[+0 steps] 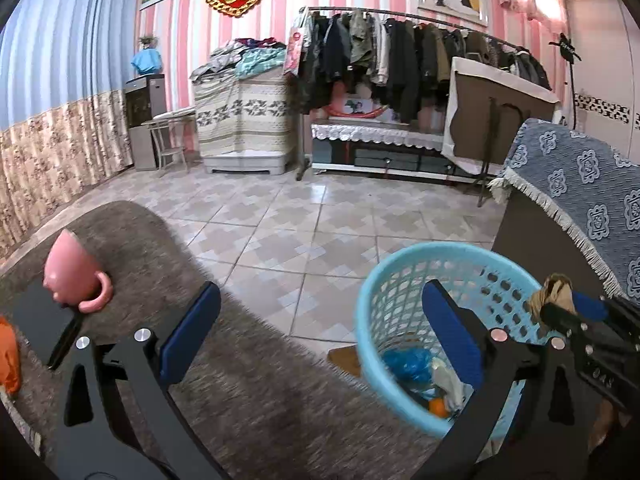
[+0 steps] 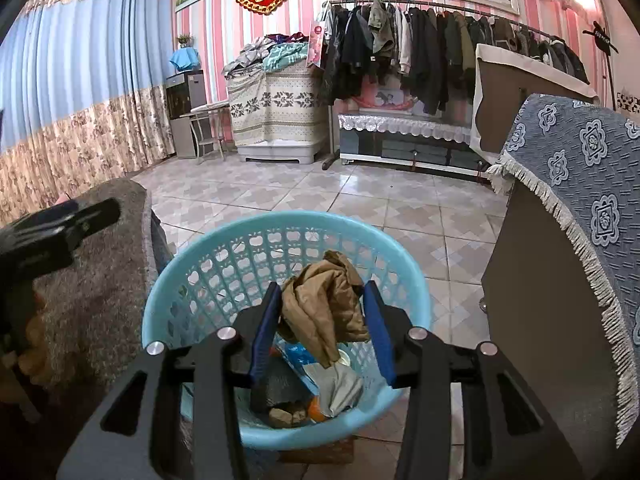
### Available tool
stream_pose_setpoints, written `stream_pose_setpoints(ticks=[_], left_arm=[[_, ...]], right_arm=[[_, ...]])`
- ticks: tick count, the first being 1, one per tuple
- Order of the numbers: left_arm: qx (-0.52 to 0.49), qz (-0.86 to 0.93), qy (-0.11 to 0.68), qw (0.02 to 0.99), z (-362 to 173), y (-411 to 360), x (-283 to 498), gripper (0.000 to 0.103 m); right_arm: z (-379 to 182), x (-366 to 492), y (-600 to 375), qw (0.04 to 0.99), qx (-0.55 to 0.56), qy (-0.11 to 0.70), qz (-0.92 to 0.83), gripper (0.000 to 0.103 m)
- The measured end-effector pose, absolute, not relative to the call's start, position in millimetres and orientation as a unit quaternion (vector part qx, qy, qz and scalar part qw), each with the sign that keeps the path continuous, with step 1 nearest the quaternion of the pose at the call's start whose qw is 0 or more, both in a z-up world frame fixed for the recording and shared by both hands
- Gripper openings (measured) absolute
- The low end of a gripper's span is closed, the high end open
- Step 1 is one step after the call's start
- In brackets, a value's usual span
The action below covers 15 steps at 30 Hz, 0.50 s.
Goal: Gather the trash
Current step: 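Open the left tool over the basket while the right tool releases the brown cloth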
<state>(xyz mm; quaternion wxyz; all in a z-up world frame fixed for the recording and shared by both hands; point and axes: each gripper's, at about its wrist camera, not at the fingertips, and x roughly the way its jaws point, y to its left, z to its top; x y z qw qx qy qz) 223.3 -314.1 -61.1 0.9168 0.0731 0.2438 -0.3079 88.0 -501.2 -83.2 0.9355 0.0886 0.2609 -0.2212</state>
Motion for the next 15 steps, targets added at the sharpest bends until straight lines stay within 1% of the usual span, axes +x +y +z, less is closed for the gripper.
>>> stream_pose_setpoints(ticks=[2,3,4,6,13,15], left_arm=[[0.072,-0.303,0.247,0.918,-62,-307,224,0.097],[0.070,-0.301,0.247,0.918,-62,-303,225,0.097],[0.068,-0.297,0.247,0.920,-61,-298,224,0.097],[0.064,-0.292,0.246,0.922,-60,-292,223,0.097],[0.055,-0.278,0.247,0.927,-55,-268,218,0.097],[0.054,-0.270,0.244,0.930,-53,-257,214,0.097]], right_arm=[[-83,93,-498,0.937,0.085,0.255,-0.224,0.044],[-82,94,-497,0.937,0.083,0.253,-0.226,0.049],[-80,96,-497,0.937,0.081,0.247,-0.232,0.062],[-76,96,-494,0.939,0.080,0.234,-0.237,0.076],[-58,90,-480,0.942,0.057,0.216,-0.252,0.094],[-56,86,-476,0.942,0.056,0.216,-0.252,0.096]])
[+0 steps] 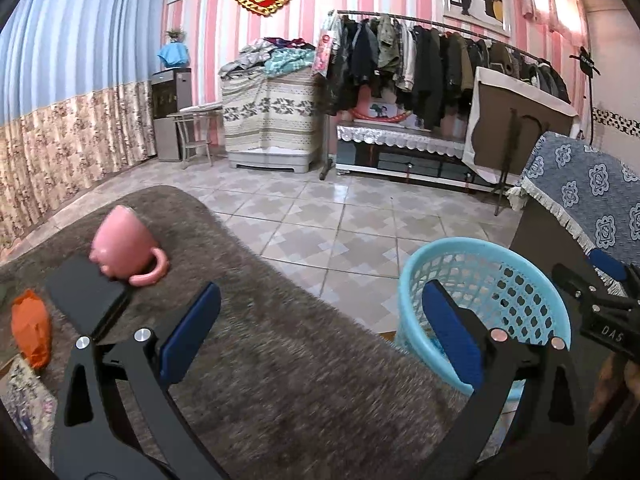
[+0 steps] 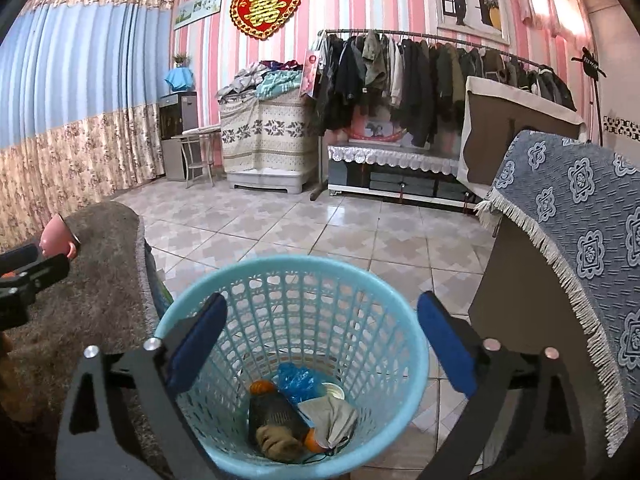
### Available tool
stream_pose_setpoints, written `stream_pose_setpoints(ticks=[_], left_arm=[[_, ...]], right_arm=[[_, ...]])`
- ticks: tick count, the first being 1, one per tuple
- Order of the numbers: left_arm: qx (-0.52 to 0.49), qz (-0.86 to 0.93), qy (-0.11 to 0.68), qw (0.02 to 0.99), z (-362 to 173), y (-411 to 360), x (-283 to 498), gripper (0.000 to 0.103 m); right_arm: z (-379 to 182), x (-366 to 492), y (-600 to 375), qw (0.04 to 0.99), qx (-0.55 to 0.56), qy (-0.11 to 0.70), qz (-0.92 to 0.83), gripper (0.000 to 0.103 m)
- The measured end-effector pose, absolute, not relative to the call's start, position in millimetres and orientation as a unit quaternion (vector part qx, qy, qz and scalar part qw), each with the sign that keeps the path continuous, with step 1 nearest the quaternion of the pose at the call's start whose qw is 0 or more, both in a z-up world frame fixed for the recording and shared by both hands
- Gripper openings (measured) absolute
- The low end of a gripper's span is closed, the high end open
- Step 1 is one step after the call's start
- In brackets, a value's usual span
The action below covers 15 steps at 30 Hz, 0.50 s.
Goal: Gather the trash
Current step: 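Open the left tool over the basket while the right tool releases the brown cloth, then move both open tools back over the items on the rug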
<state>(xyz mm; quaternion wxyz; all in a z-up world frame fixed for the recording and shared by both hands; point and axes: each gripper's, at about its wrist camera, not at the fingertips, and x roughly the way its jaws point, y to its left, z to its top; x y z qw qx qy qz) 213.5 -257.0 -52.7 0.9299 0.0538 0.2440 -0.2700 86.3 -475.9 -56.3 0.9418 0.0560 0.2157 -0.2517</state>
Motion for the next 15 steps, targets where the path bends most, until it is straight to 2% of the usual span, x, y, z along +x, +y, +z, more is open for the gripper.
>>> stream_pose_setpoints(ticks=[9,15], left_arm=[[0.049,-0.214,0.243,0.945,-43,-187,194,0.097],[0.037,-0.157,0.265,0.951,-55,-123,187,0.097]], right_arm=[[-48,81,-445,0.947,0.049,0.218,-0.230,0.098],[-50,87,-420,0.952,0.058,0.225,-0.198,0.098]])
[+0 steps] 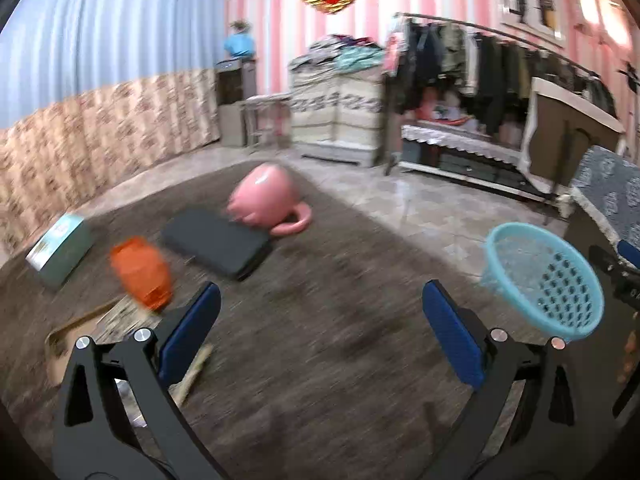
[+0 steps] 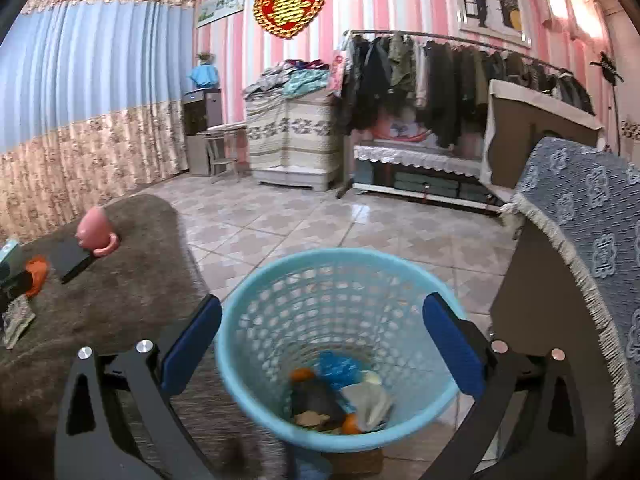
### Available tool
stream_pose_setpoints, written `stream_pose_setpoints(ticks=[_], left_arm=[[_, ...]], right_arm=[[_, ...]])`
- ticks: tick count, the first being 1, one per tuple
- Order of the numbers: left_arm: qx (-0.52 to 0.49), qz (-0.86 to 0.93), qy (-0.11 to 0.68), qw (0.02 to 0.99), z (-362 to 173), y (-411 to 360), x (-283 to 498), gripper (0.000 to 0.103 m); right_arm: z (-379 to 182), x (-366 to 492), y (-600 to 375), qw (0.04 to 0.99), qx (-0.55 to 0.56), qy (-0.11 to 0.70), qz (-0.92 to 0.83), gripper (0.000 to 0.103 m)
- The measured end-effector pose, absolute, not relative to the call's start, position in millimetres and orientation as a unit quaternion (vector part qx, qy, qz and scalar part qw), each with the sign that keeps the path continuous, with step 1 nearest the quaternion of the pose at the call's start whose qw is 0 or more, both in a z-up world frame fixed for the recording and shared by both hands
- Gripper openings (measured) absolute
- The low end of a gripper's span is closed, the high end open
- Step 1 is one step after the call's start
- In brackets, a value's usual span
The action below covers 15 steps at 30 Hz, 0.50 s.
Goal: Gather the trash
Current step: 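Move both open tools back over the items on the rug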
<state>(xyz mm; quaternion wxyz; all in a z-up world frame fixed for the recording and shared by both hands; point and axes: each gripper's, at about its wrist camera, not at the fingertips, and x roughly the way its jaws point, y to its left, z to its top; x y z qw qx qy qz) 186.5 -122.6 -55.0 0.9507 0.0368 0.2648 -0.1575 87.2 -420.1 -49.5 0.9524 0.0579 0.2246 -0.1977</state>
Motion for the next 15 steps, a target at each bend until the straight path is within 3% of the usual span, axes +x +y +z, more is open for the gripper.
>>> stream_pose_setpoints(ticks=[15], left_arm=[[0.020,-0.011,0.324,0.946,-82,36,218,0.097]], right_arm=[[-61,108,-358,0.958,0.029,0.255,-0.130,0.098]])
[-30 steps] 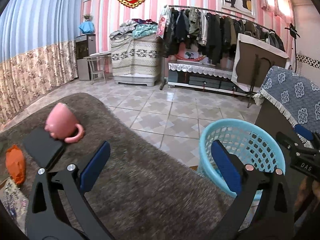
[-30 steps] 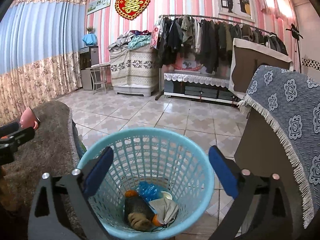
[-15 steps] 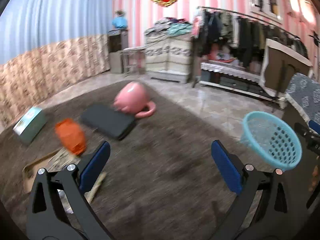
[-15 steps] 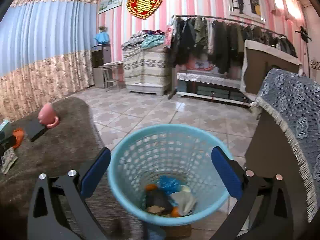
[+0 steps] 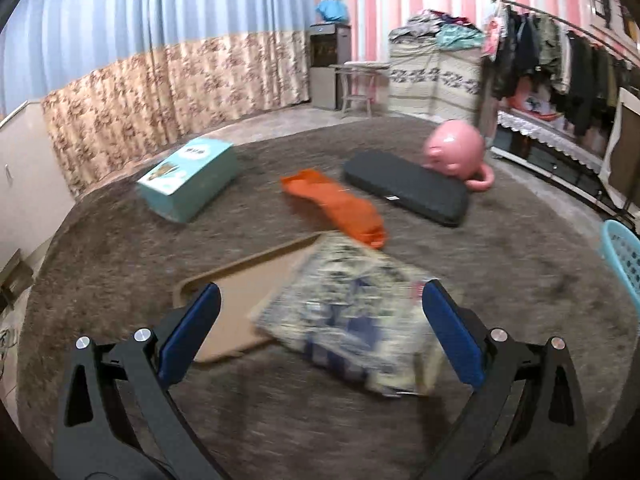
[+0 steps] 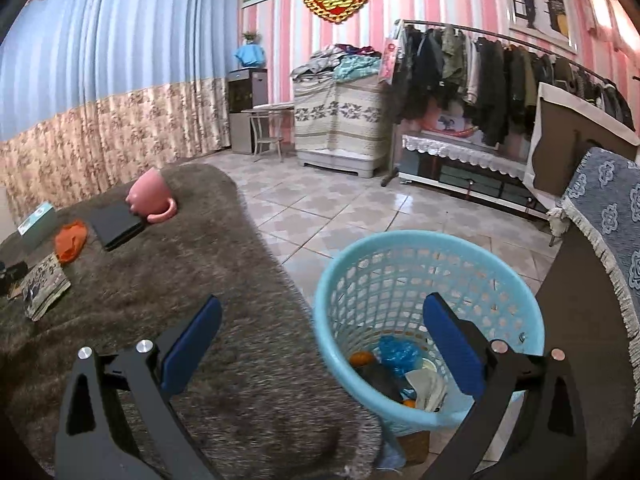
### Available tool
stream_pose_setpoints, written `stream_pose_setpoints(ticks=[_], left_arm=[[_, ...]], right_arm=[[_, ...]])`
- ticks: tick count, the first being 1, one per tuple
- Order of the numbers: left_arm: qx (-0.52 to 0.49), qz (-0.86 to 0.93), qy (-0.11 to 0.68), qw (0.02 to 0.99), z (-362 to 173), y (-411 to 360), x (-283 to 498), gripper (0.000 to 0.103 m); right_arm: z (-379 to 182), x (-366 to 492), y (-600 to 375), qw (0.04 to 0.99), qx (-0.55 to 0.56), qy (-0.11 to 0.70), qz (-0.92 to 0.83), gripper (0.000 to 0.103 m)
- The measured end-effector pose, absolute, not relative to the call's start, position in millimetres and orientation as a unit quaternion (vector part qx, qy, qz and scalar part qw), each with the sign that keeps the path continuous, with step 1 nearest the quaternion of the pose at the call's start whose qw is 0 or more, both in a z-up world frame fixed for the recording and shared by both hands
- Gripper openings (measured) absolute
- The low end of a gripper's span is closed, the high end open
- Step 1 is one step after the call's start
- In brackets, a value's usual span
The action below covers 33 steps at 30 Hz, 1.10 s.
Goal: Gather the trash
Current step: 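Move both open tools back over the items on the rug, then grasp the patterned snack bag with the left tool while the right tool grasps the orange mesh bag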
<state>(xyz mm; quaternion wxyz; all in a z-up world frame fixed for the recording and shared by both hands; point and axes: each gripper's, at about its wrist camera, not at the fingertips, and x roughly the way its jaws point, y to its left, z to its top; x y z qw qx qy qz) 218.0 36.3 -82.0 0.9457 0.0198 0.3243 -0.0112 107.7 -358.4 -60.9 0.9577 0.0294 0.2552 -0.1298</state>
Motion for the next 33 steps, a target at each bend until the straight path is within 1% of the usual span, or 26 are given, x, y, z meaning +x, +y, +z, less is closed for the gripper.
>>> stream_pose_setpoints(ticks=[5,9,10,11,13,14,15,17,18,19,20,23,28,33], left_arm=[[0.003,-0.017,0.361,0.932,-96,69,245,0.097],[-0.009,-0.042,0.386,0.922,-109,71,255,0.096],[-0.004,-0.048,0.393,0.918,-113,69,260,0.092],[-0.001,-0.055,0.400,0.915,-116,67,263,0.084],[0.007,-0.068,0.401,0.914,-116,61,263,0.077],[0.010,-0.075,0.398,0.914,-115,56,263,0.069],[0.013,-0.082,0.396,0.915,-115,53,261,0.066],[0.029,-0.086,0.386,0.918,-113,47,257,0.052],[0.034,-0.085,0.382,0.920,-112,45,255,0.051],[0.037,-0.084,0.375,0.922,-109,43,252,0.043],[0.037,-0.087,0.368,0.925,-106,43,250,0.033],[0.027,-0.093,0.353,0.931,-99,46,242,0.024],[0.020,-0.082,0.312,0.946,-80,59,224,0.022],[-0.013,-0.039,0.266,0.963,-58,98,203,0.022]], right_arm=[[-60,112,-350,0.958,0.030,0.258,-0.119,0.098],[-62,115,-341,0.958,0.017,0.261,-0.113,0.098],[-62,115,-339,0.958,0.016,0.262,-0.111,0.098],[-62,116,-337,0.958,0.015,0.263,-0.110,0.098],[-62,118,-333,0.958,0.012,0.265,-0.107,0.098],[-62,118,-332,0.958,0.010,0.266,-0.106,0.098],[-62,119,-331,0.958,0.009,0.267,-0.104,0.098],[-62,123,-327,0.958,0.011,0.268,-0.100,0.098],[-62,124,-325,0.958,0.012,0.269,-0.097,0.098],[-62,127,-322,0.958,0.014,0.271,-0.092,0.098],[-62,130,-319,0.958,0.014,0.272,-0.088,0.098],[-62,138,-307,0.959,0.009,0.274,-0.075,0.098],[-60,157,-276,0.961,-0.006,0.272,-0.043,0.098],[-60,176,-236,0.961,-0.025,0.274,0.001,0.098]])
